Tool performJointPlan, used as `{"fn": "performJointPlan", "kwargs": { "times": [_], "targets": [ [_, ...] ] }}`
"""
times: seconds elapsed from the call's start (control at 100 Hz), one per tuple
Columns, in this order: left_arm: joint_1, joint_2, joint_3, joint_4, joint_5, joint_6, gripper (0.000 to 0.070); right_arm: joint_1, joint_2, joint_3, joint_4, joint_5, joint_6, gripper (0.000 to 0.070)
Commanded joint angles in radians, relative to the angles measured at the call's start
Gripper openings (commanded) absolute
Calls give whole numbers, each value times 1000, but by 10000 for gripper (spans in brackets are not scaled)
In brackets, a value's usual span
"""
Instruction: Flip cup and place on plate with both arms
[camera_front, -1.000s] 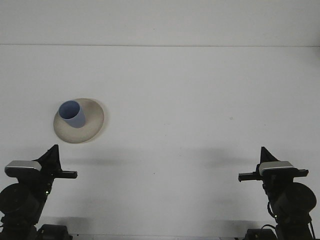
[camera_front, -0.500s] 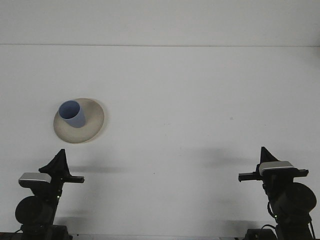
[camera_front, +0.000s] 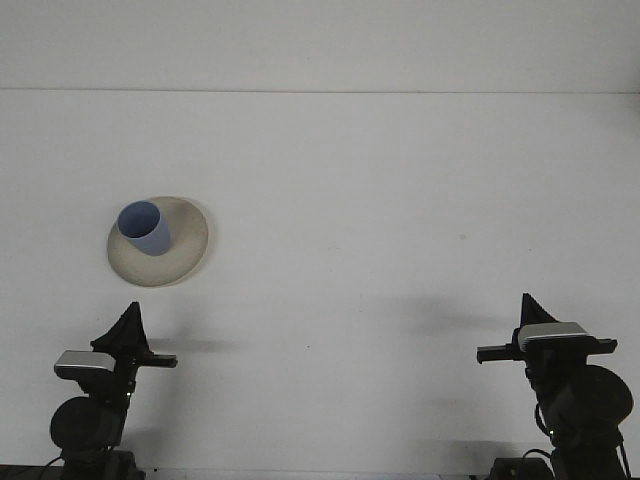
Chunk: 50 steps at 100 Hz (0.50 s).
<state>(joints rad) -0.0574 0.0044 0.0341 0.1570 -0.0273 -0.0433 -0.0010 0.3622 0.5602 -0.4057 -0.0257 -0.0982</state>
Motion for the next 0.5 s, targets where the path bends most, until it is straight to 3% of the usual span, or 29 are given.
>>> {"fn": "performJointPlan", "kwargs": {
  "times": [0.0,0.49],
  "targets": [
    [-1,-1,-20,10,-3,2,12,2,5,10,13,0,-3,0],
    [-1,-1,-19,9,-3,-2,12,2,5,10,13,0,-3,0]
  ]
}}
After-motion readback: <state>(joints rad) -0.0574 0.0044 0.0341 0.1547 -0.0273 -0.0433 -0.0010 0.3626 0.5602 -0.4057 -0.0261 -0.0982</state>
